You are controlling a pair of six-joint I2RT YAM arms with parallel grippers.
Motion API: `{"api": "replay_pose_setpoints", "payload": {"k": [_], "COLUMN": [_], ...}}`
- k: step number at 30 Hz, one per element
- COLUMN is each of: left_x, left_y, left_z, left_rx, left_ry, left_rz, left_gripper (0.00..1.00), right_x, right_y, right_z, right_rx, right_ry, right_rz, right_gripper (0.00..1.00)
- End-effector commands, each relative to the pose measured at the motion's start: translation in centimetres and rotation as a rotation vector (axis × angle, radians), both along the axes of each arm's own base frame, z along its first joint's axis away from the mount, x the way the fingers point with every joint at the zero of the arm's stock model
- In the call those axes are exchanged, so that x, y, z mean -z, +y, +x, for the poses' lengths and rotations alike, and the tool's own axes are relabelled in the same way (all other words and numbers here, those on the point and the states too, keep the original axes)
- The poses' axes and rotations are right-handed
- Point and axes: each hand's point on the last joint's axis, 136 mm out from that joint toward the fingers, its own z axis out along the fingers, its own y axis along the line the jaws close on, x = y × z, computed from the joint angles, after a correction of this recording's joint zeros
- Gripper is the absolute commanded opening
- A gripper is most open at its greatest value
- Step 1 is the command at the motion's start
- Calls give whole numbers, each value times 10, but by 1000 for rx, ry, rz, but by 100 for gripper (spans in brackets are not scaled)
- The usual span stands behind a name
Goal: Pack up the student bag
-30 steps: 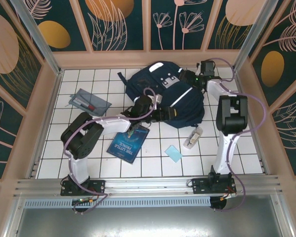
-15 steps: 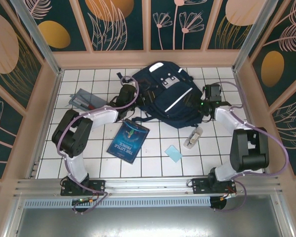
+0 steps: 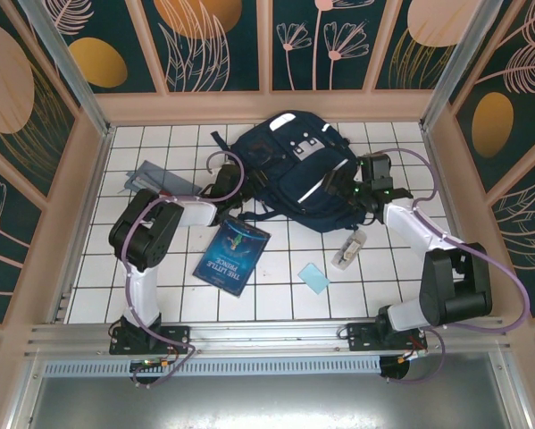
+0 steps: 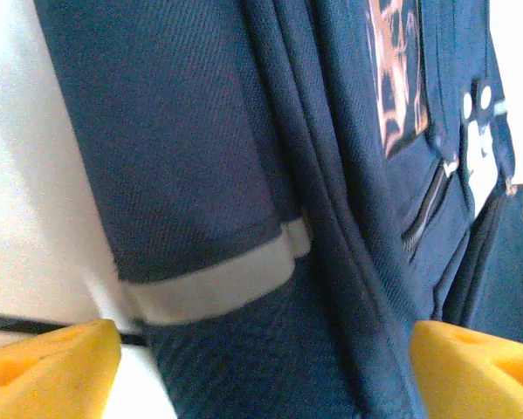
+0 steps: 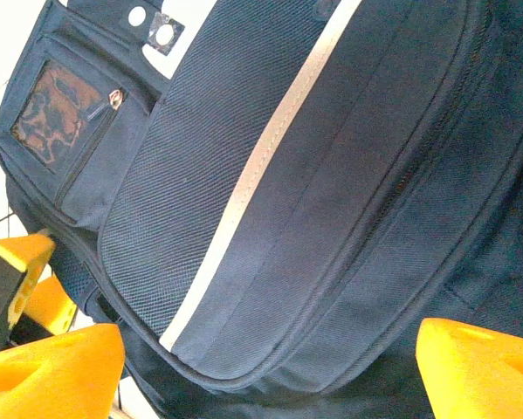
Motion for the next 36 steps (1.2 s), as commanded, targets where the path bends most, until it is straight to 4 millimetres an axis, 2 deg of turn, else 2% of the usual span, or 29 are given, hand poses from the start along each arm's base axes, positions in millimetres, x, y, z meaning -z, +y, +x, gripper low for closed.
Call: {"api": "replay_pose_setpoints", "payload": {"k": [1, 5, 7, 11, 13, 16, 19, 25, 30, 36], "left_x": [15, 9, -6, -48, -71, -99, -115, -127, -133, -132], "left_y": [-15, -27, -29, -35, -37, -44, -51, -66, -74, -75], "left_z": [13, 18, 17, 14, 13, 10, 8, 3, -3, -9], "left_rx": [-8, 2, 1, -12, -34, -49, -63, -50, -49, -44], "left_ry": [14, -6, -33, -83, -105, -128, -136, -114, -114, -96], "left_rz": [-82, -183, -242, -369, -427, -502, -578, -688, -718, -739], "left_gripper": [69, 19, 2, 0, 0, 0, 0, 0, 0, 0], "right_x": [-3, -9, -21, -46, -51, -49, -37, -16, 7, 23], "right_y": [7, 25, 42, 89, 111, 145, 162, 175, 166, 160], "right_z": [-2, -13, -20, -36, -45, -59, -62, -55, -40, -15], "right_rx": [-4, -49, -91, -186, -228, -283, -289, -263, -203, -146], "right_ry": [-19, -30, -48, -105, -106, -103, -97, -158, -205, -281], "right_rz": [15, 53, 132, 212, 245, 317, 337, 350, 278, 171], "right_gripper": [87, 86, 83, 78, 76, 73, 66, 55, 52, 68]}}
